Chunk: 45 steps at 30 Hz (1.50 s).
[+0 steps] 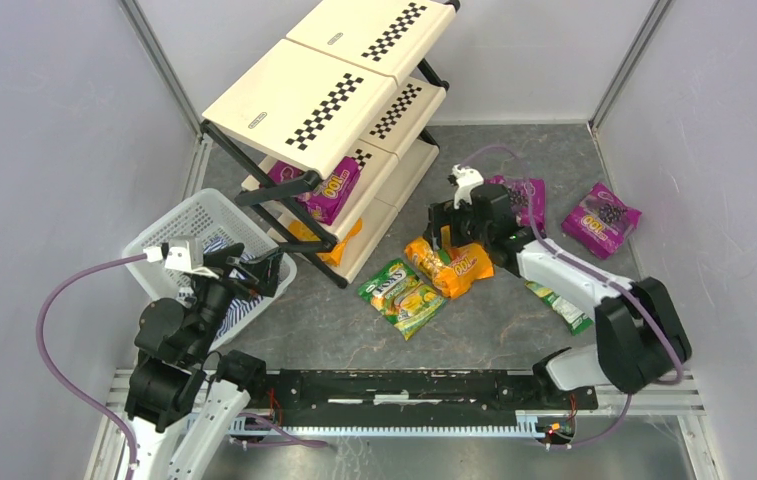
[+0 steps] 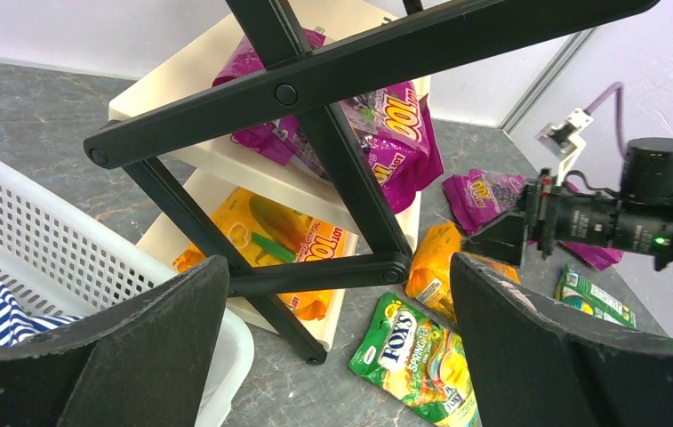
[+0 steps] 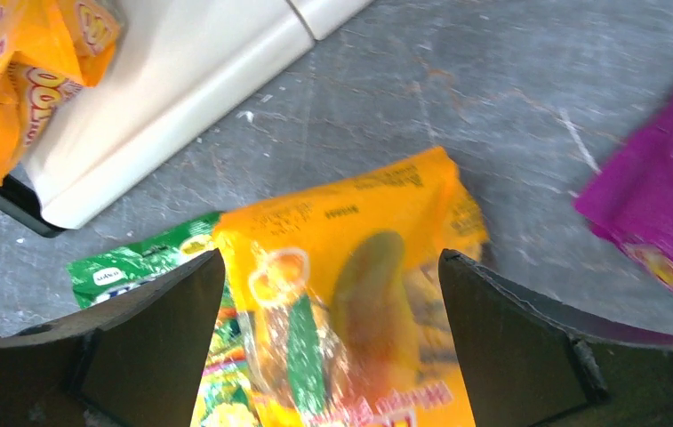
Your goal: Place and organize the candy bags onto the shelf
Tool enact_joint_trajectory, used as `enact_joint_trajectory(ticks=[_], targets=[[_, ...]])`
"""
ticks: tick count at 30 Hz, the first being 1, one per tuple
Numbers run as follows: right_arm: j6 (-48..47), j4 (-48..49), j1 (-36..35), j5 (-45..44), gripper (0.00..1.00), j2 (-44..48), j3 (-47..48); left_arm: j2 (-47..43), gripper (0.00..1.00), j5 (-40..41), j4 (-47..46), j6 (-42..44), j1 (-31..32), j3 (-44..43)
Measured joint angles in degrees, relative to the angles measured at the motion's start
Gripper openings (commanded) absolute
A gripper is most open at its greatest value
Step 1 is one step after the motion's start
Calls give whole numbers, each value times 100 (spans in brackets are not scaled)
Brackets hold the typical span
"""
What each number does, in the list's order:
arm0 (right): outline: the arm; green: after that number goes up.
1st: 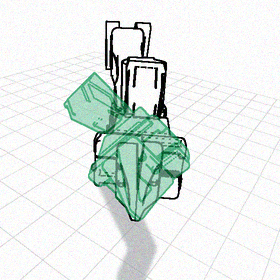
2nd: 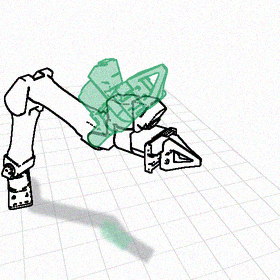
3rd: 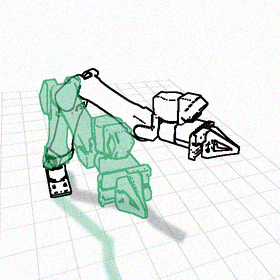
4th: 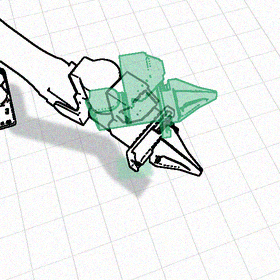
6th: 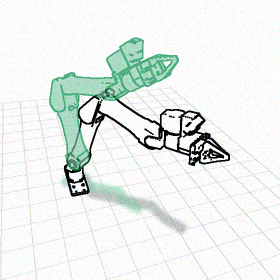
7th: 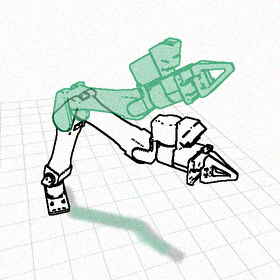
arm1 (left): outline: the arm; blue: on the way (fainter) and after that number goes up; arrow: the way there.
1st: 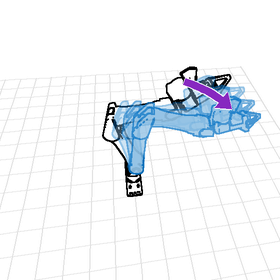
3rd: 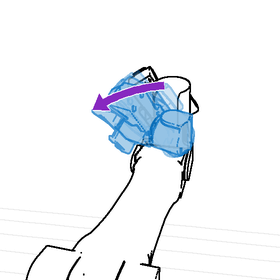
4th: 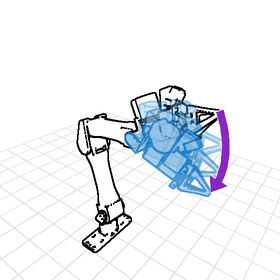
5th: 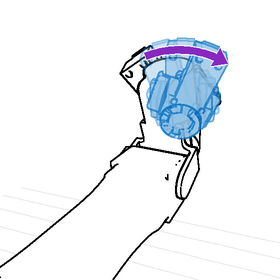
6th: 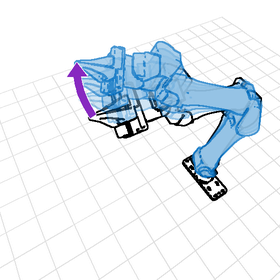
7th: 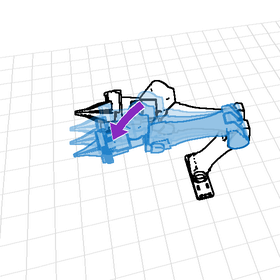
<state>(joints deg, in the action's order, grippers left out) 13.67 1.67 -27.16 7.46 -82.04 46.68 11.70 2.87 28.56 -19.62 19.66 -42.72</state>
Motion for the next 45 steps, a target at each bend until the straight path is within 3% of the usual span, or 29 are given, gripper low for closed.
enact_joint_trajectory(ticks=[4, 10, 12, 17, 24, 40, 45], targets=[[-15, -457, 339, -181, 98, 833, -323, 20, 100, 0, 0, 0, -4, 0], [238, -673, 2218, 603, 98, 2516, -1827, 72, 100, 0, 0, 0, -7, 0], [413, -695, 2450, 1040, 98, 2638, -2214, 79, 100, -2, 0, 2, -9, 0], [1241, -404, 2485, 1910, 98, 2422, -2883, 109, 100, -4, 2, 0, -9, 0], [2730, 1147, 2461, 2540, 98, 1998, -3464, 111, 100, -2, 2, 2, -9, 0], [4763, 3464, 1799, 1873, 98, 656, -3635, 428, 100, 0, 2, 2, -48, 0], [5040, 4201, 1781, 1746, 89, 146, -3644, 428, 100, 2, 2, 2, -74, 0]])
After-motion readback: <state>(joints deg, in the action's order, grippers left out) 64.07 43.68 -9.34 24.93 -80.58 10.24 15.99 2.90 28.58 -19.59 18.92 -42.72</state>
